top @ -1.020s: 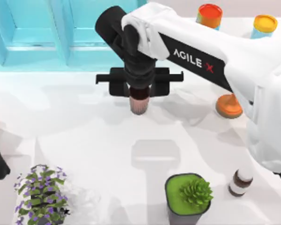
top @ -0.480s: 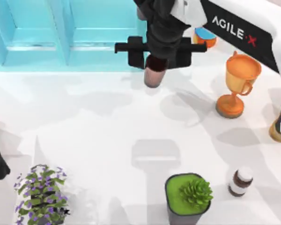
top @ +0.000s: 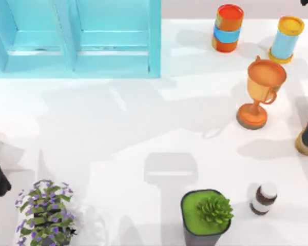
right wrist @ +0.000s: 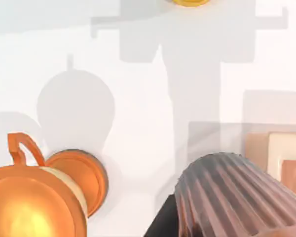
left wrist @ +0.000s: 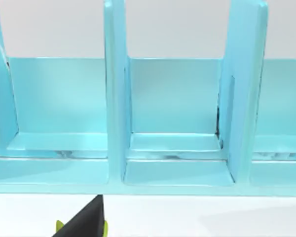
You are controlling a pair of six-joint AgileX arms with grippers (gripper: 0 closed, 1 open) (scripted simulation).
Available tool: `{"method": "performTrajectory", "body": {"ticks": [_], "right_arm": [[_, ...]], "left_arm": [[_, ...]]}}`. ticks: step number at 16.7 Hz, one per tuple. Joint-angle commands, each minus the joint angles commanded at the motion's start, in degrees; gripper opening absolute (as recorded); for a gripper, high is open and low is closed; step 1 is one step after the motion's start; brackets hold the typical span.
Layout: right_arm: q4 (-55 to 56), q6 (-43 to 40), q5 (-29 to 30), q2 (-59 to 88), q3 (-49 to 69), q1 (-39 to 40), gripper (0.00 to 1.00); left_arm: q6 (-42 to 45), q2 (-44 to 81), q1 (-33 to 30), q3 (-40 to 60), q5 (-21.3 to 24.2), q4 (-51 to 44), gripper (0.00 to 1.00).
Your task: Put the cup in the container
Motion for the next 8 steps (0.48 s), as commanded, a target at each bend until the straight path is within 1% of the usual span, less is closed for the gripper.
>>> {"method": "performTrajectory", "body": {"ticks": [4, 8], "right_arm": [[-2.67, -14.75, -1.39, -9.78, -12.19, -15.02, 0.0], [-3.71, -24.68, -2.82, -14.68, -21.26, -25.52, 0.0]], "left_arm": [[0.0, 0.0, 0.0, 0.0, 0.0, 0.0, 1.0], [0.0, 0.0, 0.0, 0.0, 0.0, 0.0, 1.0]]}}
